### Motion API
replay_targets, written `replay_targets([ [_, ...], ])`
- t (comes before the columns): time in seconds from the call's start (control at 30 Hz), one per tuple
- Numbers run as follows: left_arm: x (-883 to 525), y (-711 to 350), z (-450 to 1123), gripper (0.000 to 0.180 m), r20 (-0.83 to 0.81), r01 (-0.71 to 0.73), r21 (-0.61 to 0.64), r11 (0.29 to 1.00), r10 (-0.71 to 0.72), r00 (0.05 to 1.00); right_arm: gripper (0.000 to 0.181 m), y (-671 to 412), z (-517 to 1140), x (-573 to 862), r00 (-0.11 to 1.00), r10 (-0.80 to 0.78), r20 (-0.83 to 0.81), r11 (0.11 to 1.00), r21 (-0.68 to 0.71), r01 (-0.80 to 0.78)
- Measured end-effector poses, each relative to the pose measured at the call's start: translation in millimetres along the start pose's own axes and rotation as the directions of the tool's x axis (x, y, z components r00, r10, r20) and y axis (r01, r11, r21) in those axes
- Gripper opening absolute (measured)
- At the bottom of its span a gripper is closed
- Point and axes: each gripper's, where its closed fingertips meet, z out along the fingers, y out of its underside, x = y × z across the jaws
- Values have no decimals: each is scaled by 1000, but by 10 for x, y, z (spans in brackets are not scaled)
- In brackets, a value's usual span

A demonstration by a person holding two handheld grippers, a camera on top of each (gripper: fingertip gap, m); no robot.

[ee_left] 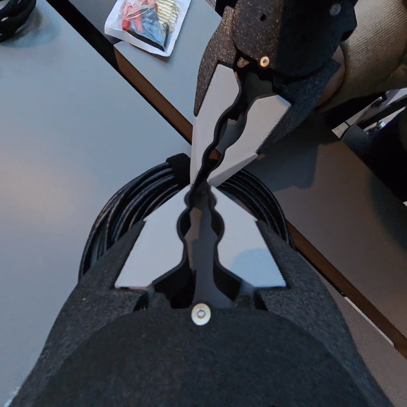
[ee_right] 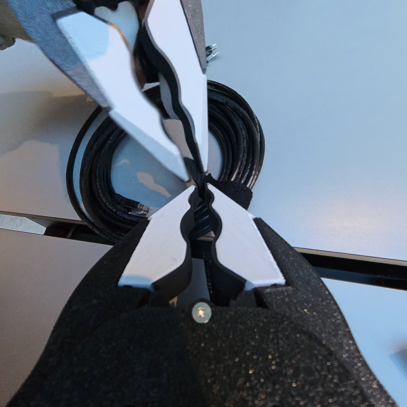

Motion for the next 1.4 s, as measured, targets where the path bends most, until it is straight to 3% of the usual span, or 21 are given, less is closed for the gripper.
replay_targets([
  [0.07, -9, -11, 12, 1, -49, -4, -10, 1000, 4, 999, 5, 6, 0, -13, 1000, -1, 11, 1000, 0, 1],
  [0.3, 70, -12, 57, 0, -167, -82, -83, 993, 67, 984, 19, 24, -50, -89, 998, -27, 57, 1000, 3, 27],
  [0.43, 18, -53, 78, 0, -208, -128, -113, 985, 103, 973, 19, 54, -17, -73, 995, -97, -8, 995, -22, 97],
  [0.67, -1, -68, 102, 1, -348, -200, -198, 960, 122, 930, 8, 52, -31, -13, 999, -48, -20, 999, -14, 48],
  [0.87, -66, -185, 158, 1, -366, -136, -155, 979, 71, 928, 10, -34, -204, 74, 989, 151, -9, 983, 107, -149],
  [0.93, -45, -193, 179, 1, -386, -136, -159, 978, 66, 920, 18, -6, -228, 25, 987, 159, 27, 982, 94, -161],
  [1.13, -26, -203, 231, 0, -414, -125, -170, 977, 44, 909, 19, 33, -331, 44, 943, 313, 114, 947, 44, -319],
  [1.27, -27, -214, 248, 0, -430, -76, -167, 983, -3, 903, 20, -40, -592, 271, 939, 343, 31, 931, 118, -344],
  [1.4, 20, -234, 271, 0, -442, -68, -153, 986, -7, 897, 20, -43, -485, 182, 892, 421, 162, 893, 96, -439],
])
